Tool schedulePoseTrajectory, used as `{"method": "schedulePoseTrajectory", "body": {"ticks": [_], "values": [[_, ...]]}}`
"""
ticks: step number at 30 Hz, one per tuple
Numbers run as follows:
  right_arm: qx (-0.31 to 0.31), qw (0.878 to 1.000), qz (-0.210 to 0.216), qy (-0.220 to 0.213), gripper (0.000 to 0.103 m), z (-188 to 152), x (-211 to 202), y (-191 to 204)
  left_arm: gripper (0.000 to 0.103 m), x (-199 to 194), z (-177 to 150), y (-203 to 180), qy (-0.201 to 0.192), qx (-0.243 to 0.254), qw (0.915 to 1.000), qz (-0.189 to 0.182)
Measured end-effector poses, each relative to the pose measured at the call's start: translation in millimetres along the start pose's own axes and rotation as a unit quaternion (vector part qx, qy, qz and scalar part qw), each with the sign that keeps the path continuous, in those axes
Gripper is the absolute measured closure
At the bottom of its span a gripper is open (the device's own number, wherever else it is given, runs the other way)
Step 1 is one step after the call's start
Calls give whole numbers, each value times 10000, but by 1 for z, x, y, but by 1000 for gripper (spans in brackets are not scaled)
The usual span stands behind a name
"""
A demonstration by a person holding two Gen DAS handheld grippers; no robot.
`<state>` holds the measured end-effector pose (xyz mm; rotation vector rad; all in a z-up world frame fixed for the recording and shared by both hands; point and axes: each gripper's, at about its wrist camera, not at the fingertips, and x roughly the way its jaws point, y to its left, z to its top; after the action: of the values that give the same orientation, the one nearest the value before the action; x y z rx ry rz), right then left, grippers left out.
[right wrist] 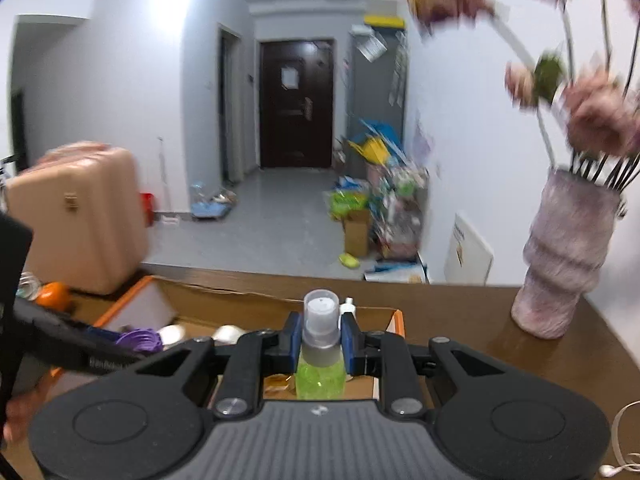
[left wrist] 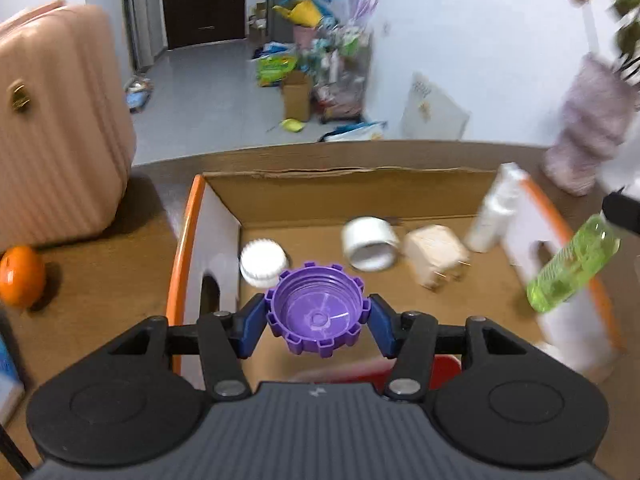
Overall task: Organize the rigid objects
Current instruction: 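Carry the purple cap into the box with the left tool while the right tool carries the green bottle there, then open both tools and withdraw them from the box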
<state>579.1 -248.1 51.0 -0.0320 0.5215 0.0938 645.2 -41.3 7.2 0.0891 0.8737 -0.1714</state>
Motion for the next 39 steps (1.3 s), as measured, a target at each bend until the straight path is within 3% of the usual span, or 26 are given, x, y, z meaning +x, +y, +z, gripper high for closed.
{"method": "schedulePoseTrajectory", "body": {"ticks": [2, 5, 14, 18, 23, 27, 33, 36, 39], "values": [[56, 9996, -209, 191, 83, -2, 32, -4, 48, 19, 5, -5, 91, 273, 9993, 252], [-99, 9978, -549, 354, 83, -7, 62, -3, 48, 38, 9, -7, 279, 371, 9986, 240], [-341, 9964, -670, 394, 83, -4, 68, -4, 34, 46, 6, -7, 414, 360, 9984, 106], [-281, 9971, -609, 348, 74, 2, 54, -6, 33, 23, 2, -4, 223, 314, 9992, 111], [-122, 9988, -434, 195, 68, 11, 9, -5, 32, -39, -16, 4, -241, 171, 9994, 166], [-155, 9997, -114, -119, 52, -3, -56, -5, 29, -108, -66, 12, -851, 11, 9961, 222], [-249, 9978, 409, -462, 46, -71, -160, 4, 21, -203, -189, 31, -1800, -458, 9802, 680], [-221, 9967, 470, -618, 39, -106, -202, 13, 18, -237, -251, 32, -2033, -569, 9742, 799], [-265, 9974, 343, -574, 38, -140, -230, 26, 17, -257, -292, 29, -2093, -372, 9708, 1111]]}}
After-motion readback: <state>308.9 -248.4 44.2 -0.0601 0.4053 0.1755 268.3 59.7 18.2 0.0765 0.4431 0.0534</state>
